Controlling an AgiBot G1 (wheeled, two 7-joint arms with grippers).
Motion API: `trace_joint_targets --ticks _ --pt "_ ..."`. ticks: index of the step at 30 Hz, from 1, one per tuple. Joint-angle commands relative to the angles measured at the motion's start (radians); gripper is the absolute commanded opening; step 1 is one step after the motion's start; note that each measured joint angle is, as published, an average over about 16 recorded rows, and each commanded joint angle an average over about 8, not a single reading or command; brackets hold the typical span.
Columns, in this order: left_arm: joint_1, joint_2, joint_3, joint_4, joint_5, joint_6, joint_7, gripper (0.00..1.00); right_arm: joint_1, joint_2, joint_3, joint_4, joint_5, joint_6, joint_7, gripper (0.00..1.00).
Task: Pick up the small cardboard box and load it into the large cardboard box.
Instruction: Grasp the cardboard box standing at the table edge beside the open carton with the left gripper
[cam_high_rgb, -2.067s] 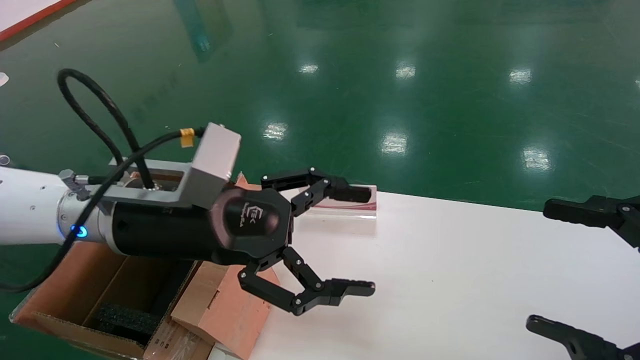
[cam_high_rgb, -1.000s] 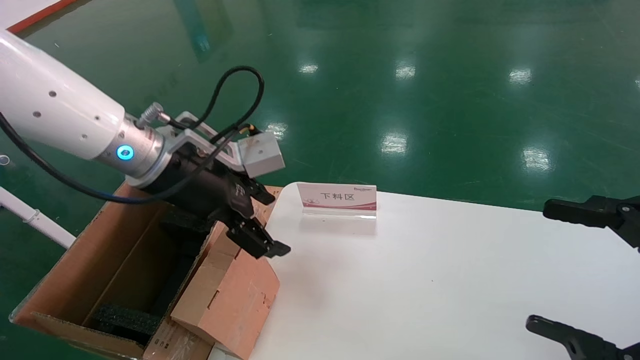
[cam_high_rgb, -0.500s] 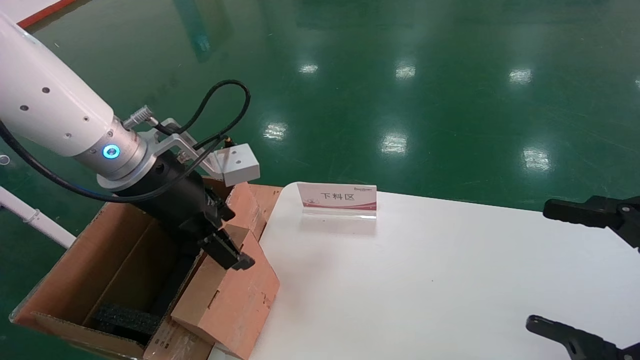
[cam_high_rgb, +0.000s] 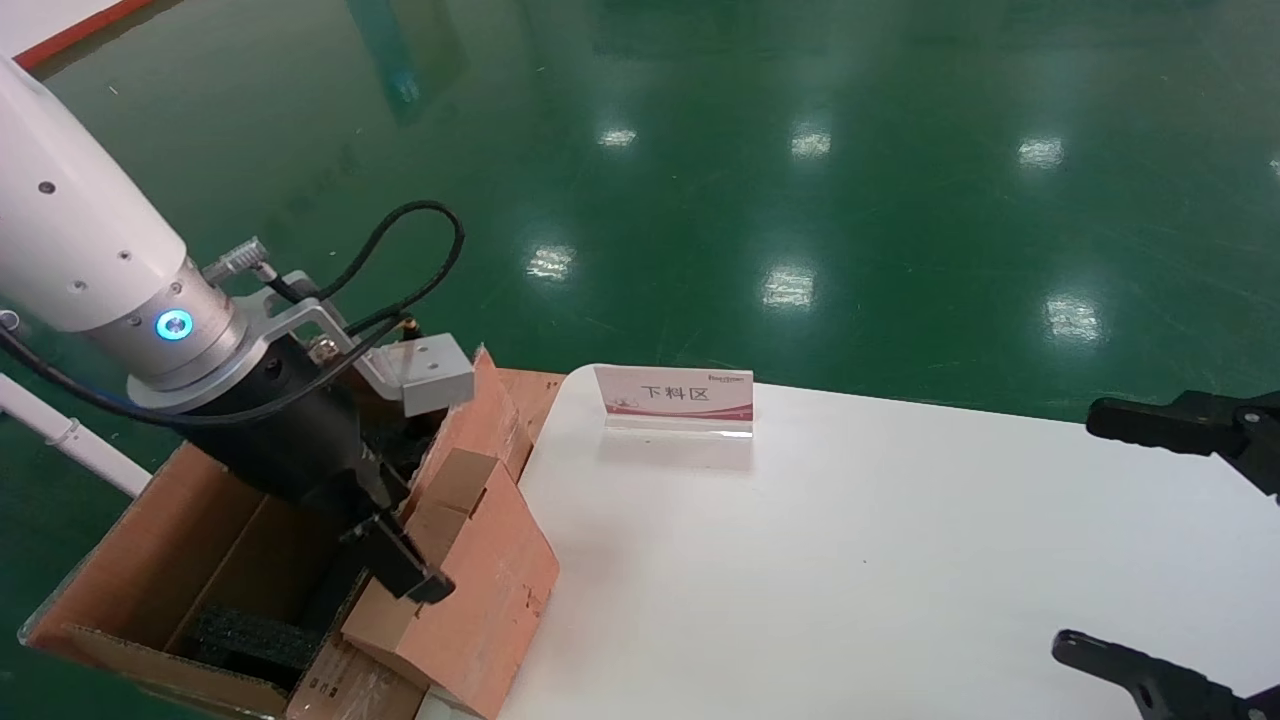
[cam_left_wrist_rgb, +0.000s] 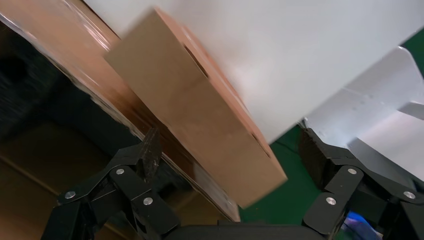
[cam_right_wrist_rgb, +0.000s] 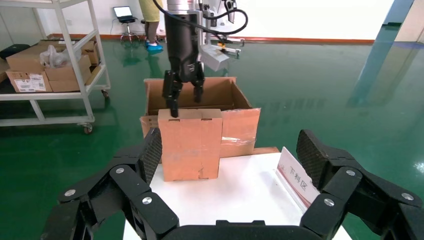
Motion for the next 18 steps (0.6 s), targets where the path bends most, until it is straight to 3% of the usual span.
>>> trace_joint_targets --ticks 1,8,18 --pt "-0.022 0.000 0.047 0.000 -0.030 0.000 -0.011 1.00 0.000 0.000 0.000 0.000 0.000 0.000 0.000 1.00" --pt "-0.074 0.008 0.183 0.002 -0.142 -0.007 0.002 1.00 0.000 0.000 -0.001 0.000 0.000 0.000 0.000 1.00" --pt "-0.176 0.046 0.316 0.002 -0.150 -0.020 -0.013 1.00 0.000 0.001 -0.001 0.000 0.001 0.001 -0.001 1.00"
